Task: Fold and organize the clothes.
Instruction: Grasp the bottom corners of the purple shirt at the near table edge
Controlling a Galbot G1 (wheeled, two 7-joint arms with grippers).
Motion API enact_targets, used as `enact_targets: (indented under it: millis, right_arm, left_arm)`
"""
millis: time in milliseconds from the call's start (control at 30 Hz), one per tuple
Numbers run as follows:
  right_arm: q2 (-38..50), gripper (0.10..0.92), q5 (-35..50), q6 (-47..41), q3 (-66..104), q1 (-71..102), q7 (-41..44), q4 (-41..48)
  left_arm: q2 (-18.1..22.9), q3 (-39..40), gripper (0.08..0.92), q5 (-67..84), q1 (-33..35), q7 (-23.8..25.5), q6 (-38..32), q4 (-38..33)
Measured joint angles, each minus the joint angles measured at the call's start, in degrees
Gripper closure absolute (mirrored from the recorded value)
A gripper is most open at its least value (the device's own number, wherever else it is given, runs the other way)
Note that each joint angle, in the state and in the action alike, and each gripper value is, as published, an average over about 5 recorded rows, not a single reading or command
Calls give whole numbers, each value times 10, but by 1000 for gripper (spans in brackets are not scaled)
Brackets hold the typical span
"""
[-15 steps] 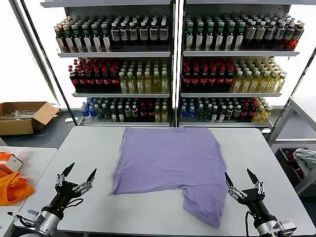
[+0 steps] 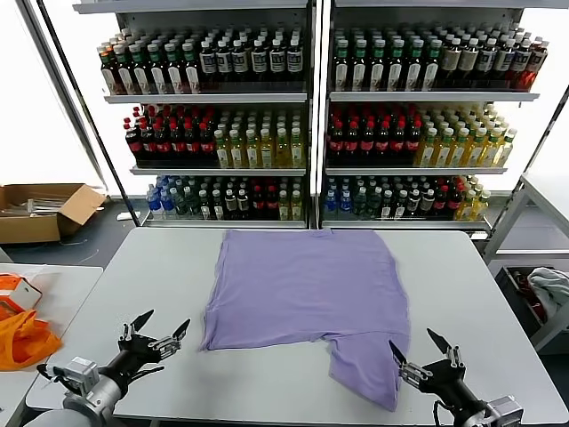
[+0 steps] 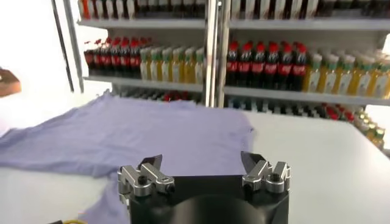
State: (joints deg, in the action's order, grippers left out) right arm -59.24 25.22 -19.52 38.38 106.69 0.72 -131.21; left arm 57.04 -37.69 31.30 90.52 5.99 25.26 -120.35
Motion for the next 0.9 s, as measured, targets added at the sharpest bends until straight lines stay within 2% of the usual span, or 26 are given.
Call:
enact_targets:
  millis: [300,700,800,900]
  right_arm:
    - [-7,203,-11,-34,-38,11,-30,-6]
    - [-27,205,-35,-45,-68,9,-42,8]
    - [-31,247,-39,-46,-75,8,-44,12]
    - [-35,327,-42,-47,-79,9,-44,16]
  left_arm:
    - [-12,42,177,23,-21,-28,43,11]
    - [-2,86,177,49,-63,-58,66,41]
    - [1,95,177,54,-73,-64,68,46]
    - [4,104,177,58,-82,-69,71,50]
